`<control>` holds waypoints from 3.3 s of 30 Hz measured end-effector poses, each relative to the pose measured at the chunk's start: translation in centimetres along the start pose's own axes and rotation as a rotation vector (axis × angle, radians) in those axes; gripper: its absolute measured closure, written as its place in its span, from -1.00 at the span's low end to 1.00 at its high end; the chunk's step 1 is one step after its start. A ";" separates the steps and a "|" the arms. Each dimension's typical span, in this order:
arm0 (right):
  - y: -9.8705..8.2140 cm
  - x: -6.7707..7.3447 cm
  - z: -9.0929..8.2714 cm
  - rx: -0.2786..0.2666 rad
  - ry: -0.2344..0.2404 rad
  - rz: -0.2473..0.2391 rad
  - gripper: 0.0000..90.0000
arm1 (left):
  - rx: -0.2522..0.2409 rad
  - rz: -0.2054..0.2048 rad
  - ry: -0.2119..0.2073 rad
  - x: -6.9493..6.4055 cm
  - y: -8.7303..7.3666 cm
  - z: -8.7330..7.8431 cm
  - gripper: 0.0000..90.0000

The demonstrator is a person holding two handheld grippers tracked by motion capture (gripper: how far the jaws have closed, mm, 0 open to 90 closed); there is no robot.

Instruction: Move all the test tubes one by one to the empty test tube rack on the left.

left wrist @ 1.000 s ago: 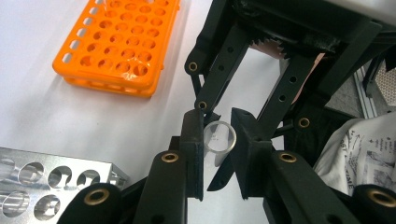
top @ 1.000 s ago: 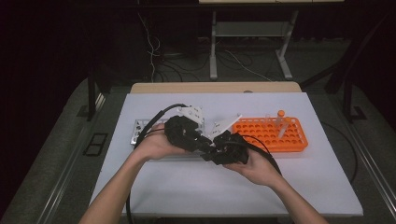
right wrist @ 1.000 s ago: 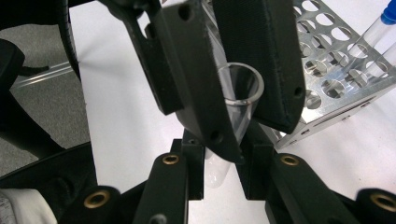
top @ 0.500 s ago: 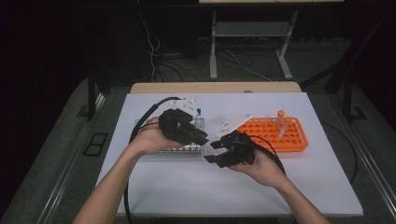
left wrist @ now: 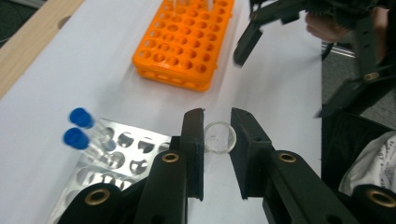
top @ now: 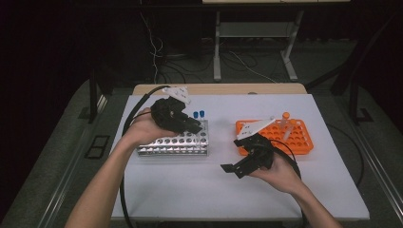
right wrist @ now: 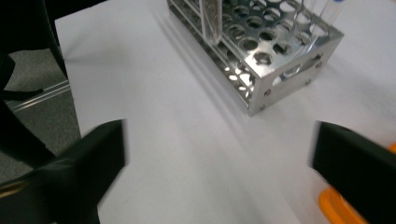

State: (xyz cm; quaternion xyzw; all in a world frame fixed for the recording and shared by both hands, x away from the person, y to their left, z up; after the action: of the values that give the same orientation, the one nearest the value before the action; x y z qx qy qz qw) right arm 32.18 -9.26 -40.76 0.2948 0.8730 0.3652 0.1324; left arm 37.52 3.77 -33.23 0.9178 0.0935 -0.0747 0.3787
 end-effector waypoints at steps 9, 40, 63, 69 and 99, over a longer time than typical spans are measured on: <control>-1.6 -1.4 -1.4 -0.005 -0.021 0.034 -1.00 | 0.014 -0.022 0.053 2.6 0.1 -1.3 0.66; -5.5 -5.9 -4.2 -0.042 -0.086 0.167 -0.99 | -0.013 -0.108 0.162 10.2 -1.7 -1.1 0.66; -5.7 -7.8 -3.3 -0.038 -0.108 0.198 -0.99 | -0.012 -0.145 0.142 11.8 -4.4 2.2 0.66; -5.7 -8.3 -3.0 -0.032 -0.112 0.210 -0.99 | -0.040 -0.183 0.122 11.6 -4.7 2.3 0.52; -6.1 -13.0 -0.2 0.035 -0.224 0.286 -0.99 | -0.269 -0.227 0.176 3.1 -5.7 0.0 -1.00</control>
State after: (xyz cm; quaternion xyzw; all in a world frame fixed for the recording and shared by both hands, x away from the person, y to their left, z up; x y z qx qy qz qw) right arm 39.80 -20.80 -44.78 0.4571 0.8082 0.3298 0.1705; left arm 39.21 8.12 -37.75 0.8454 0.2384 -0.0234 0.4774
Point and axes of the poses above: each handheld gripper's, and its own axes: z roughly forward along the jaws, y roughly out of its top, x roughly to its left, the point moved 10 cm from there along z, roughly forward along the jaws, and after that the axes turned 12 degrees about -y, right-handed, at the moved point
